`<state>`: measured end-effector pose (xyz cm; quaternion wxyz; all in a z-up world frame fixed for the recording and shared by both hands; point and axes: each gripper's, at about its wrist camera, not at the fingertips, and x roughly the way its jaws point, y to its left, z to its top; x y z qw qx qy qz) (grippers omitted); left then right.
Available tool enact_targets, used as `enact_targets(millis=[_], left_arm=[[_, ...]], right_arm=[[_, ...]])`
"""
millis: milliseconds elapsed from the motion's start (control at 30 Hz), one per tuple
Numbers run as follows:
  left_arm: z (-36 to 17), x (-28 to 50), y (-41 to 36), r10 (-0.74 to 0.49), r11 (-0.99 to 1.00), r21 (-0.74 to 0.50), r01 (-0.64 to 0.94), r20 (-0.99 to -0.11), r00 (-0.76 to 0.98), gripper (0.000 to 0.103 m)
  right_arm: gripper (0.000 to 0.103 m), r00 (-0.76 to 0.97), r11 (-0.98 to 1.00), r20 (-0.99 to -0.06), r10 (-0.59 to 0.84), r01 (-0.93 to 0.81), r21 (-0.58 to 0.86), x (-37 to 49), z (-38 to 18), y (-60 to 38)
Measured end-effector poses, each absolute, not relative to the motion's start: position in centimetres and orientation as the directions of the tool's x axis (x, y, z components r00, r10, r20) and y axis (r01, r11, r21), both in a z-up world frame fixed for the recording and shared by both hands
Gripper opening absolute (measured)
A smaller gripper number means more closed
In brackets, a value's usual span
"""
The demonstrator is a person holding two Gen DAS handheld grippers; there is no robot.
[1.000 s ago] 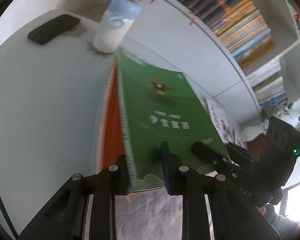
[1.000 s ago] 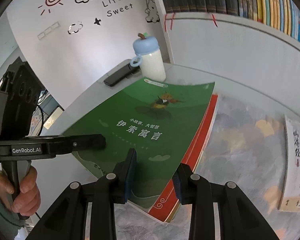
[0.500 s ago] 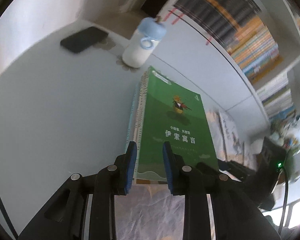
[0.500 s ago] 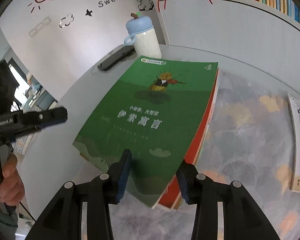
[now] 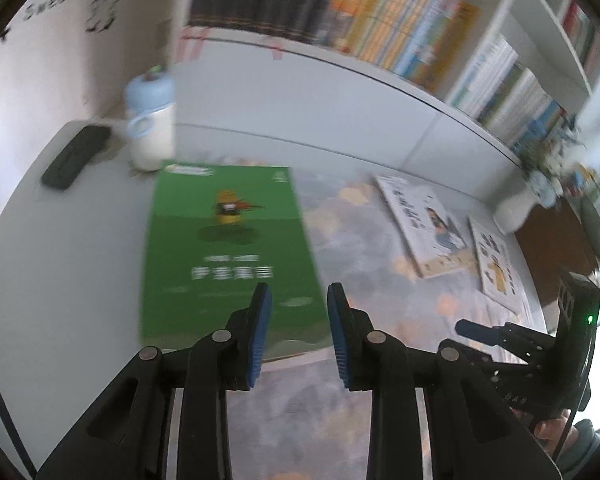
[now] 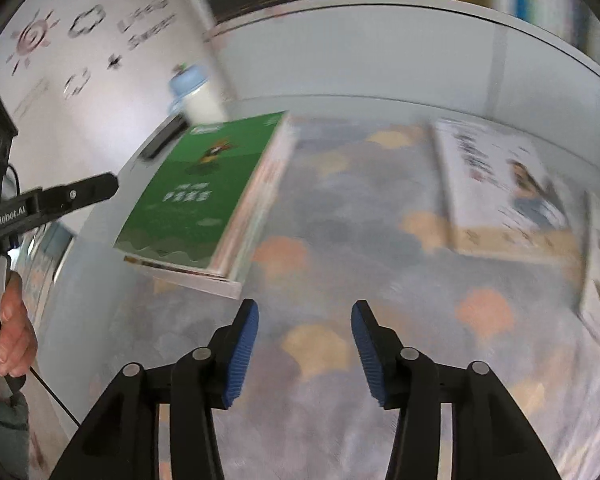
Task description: Organize books
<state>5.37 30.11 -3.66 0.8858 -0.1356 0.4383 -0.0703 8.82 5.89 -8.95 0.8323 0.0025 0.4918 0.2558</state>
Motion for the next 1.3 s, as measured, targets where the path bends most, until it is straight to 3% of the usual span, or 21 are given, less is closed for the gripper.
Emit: enact_targets(millis=[300,500,567,633,700,933,1300], left_arm=[[-1.1,4.0,22.2,-0.281,0.957,-0.269,0.111,-0.757,0.590,0.026],[0.2,2.7,17.3,-0.296,0.954,-0.265,0.139,-0.772,0.563,0.032],[0.3,2.7,16.0,-0.298,0.954,-0.264,0.142,-0.779,0.551,0.038],[0.3,2.8,14.4,-0.301,0.953,-0.270,0.140,-0.783,0.544,0.059],[0.6,3.0,13.1,-0.324,0.945,-0.289,0.152,-0.769,0.551,0.065],[-0.6,5.6,10.6,-0.365,0.930,-0.330,0.161,-0.783,0.504,0.065],[-3.8,12.5,9.1,-0.324,0.945,-0.306,0.118,-0.812,0.485,0.063]], right_arm=[[0.053,0.464,0.924,-0.800,0.380,-0.226,0.308,6.6,-8.2,-4.6],[0.056,0.501,0.941,-0.797,0.337,-0.153,0.302,5.1,-8.0,-11.0],[0.057,0.513,0.940,-0.790,0.334,-0.123,0.318,4.7,-8.0,-13.1],[0.057,0.525,0.935,-0.782,0.336,-0.088,0.343,4.3,-7.8,-15.2],[0.057,0.535,0.928,-0.773,0.341,-0.061,0.367,4.3,-7.7,-17.2],[0.058,0.560,0.921,-0.756,0.337,-0.030,0.389,5.8,-7.3,-20.6],[0.060,0.548,0.924,-0.759,0.351,-0.073,0.374,11.9,-8.0,-20.1]])
